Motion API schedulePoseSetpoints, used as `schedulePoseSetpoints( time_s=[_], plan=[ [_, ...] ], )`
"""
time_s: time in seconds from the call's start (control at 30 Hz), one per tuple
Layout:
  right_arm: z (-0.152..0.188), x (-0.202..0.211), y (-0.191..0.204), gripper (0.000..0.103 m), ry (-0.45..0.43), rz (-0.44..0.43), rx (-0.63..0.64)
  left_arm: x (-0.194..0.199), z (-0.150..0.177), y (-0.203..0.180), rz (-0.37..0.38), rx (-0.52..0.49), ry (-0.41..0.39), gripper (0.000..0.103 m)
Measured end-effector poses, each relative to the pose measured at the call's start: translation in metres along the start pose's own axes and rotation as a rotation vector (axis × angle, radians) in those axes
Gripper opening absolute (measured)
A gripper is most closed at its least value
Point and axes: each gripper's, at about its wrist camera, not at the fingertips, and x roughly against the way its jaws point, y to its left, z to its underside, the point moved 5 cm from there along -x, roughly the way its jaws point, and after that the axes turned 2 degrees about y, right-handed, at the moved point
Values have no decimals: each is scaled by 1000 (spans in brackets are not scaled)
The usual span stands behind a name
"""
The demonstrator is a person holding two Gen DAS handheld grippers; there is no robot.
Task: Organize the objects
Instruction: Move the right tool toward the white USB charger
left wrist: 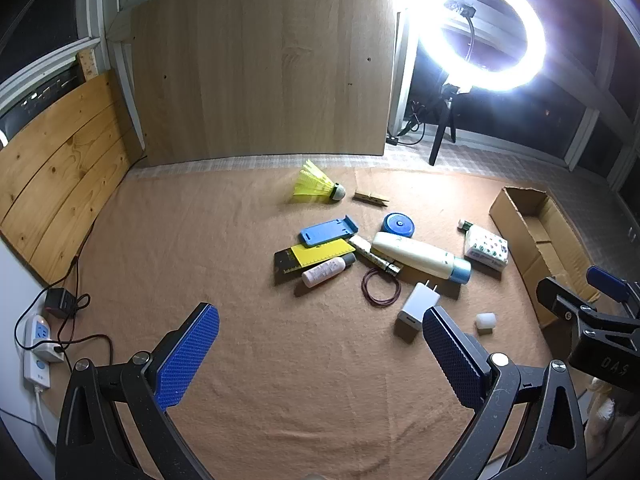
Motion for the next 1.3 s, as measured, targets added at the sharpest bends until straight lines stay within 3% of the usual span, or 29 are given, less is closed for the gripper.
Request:
schedulePoseSetpoints(
  time_s=[1.3],
  plan=[
    [1,-6,0,102,16,-12,-7,-8,-1,-2,9,-14,10,103]
  ],
)
